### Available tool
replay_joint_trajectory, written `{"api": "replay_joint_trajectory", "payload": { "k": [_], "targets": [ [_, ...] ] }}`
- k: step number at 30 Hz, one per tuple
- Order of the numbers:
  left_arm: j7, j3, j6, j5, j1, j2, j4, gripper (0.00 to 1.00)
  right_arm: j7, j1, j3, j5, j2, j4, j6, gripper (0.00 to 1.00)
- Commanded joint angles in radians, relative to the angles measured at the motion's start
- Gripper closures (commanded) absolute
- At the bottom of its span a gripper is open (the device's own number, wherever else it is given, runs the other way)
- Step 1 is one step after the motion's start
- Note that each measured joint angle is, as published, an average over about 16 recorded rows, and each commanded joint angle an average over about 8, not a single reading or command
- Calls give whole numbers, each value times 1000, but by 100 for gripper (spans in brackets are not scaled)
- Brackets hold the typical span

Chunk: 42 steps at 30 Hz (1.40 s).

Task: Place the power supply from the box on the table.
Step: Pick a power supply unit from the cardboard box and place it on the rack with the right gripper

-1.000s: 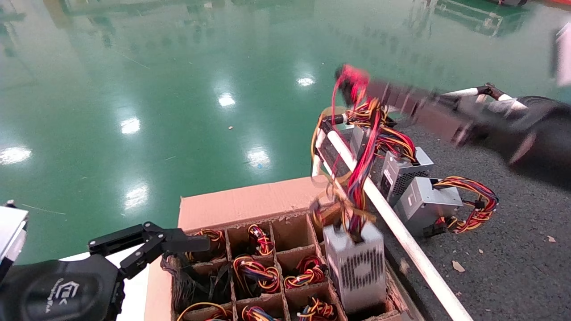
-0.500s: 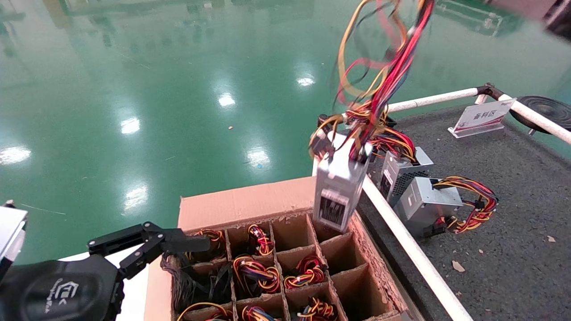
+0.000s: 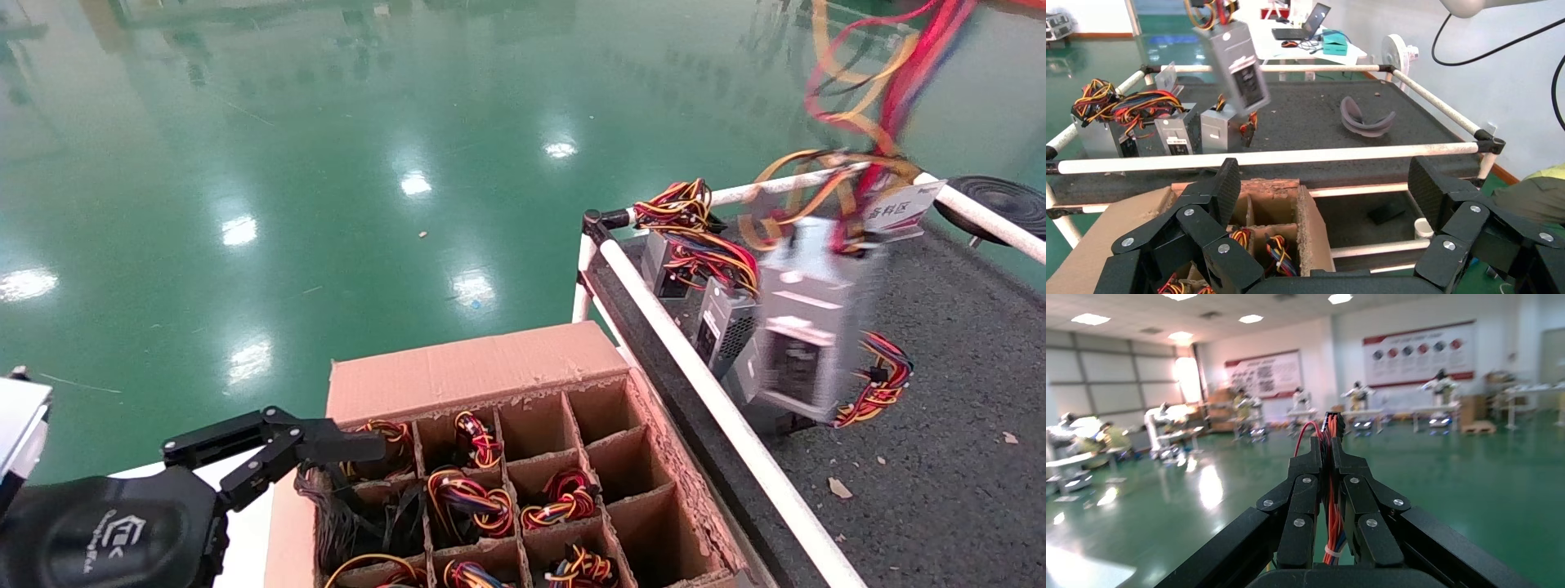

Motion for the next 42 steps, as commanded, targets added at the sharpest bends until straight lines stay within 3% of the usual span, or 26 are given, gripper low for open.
{"api": "replay_joint_trajectory", "payload": {
  "k": [1, 8, 18, 29, 42],
  "targets": [
    [0, 0, 0, 0, 0, 0, 0, 0, -12, 10, 9, 2, 5, -27, 4, 100],
    [0, 0, 0, 0, 0, 0, 0, 0, -101, 126, -18, -65, -35, -182, -4, 100],
    [0, 0, 0, 0, 0, 0, 0, 0, -235, 321, -87, -195, -134, -499, 24, 100],
    [0, 1, 0, 0, 0, 0, 0, 0, -387, 473, -121, -285, -266, -803, 268, 100],
    [0, 1, 0, -1, 0, 0, 0, 0, -539, 495, -148, -336, -356, -939, 475, 100]
  ]
}}
